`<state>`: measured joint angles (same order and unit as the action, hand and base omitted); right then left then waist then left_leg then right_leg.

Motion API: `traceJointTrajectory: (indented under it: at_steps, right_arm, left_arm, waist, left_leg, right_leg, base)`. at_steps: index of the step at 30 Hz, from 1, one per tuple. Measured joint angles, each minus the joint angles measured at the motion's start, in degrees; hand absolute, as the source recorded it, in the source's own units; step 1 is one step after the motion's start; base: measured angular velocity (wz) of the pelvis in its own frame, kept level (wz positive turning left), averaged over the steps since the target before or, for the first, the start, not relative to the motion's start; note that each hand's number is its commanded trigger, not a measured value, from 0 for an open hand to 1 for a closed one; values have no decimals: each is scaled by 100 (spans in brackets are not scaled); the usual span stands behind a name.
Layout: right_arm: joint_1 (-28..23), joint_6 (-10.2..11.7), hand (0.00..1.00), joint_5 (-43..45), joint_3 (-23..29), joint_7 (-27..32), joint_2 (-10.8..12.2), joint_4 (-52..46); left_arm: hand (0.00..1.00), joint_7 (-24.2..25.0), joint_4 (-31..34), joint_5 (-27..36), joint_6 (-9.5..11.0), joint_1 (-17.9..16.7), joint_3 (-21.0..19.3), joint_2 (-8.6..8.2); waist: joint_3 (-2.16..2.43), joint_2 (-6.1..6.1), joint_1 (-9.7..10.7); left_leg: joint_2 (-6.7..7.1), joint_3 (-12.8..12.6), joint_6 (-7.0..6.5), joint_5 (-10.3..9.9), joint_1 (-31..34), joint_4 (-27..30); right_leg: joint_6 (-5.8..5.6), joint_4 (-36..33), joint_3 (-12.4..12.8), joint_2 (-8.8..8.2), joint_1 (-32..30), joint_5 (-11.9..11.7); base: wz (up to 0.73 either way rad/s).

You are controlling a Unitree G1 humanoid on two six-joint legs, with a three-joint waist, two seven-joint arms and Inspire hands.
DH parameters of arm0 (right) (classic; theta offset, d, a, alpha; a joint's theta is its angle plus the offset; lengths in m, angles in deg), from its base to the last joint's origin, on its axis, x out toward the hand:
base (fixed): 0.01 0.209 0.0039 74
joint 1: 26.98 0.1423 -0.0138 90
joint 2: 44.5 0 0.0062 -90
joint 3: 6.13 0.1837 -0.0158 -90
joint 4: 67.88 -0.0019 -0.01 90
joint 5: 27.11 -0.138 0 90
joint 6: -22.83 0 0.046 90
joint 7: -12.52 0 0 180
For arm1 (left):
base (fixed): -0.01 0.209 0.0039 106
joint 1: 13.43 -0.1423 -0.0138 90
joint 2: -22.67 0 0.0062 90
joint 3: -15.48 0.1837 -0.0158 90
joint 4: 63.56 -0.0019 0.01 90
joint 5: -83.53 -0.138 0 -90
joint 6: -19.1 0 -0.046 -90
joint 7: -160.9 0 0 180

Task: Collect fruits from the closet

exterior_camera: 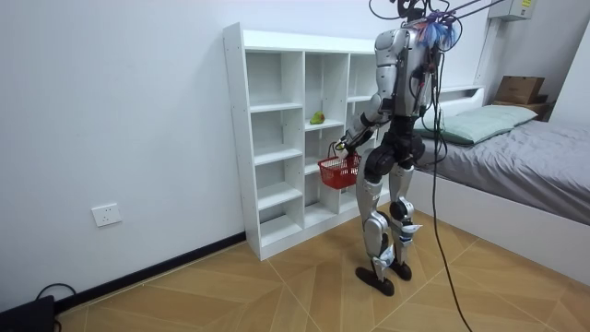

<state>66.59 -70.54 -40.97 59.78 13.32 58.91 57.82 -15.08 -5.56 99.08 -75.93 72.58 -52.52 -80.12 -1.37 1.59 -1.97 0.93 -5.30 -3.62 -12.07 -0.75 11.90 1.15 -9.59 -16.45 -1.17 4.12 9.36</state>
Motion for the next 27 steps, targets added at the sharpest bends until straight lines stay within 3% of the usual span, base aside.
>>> traceJointTrajectory:
  at_steps: [15, 27]
  right_arm:
    - [100, -1, 100, 75, 8, 242, 27, 181]
    - [244, 11, 100, -111, 108, 398, -100, 293]
  left_arm:
    - [100, 5, -23, 4, -67, 0, 4, 6]
    - [100, 166, 98, 7, -73, 1, 26, 9]
  waist:
    - [1, 0, -7]
    - [5, 2, 11]
  left_leg:
    - [35, 90, -8, 4, 55, 59]
    - [85, 211, -45, 26, 65, 78]
  right_leg:
    - [-5, -3, -82, -32, 16, 3]
    - [-17, 1, -190, -75, 66, 10]
  base:
    - [2]
    - [6]
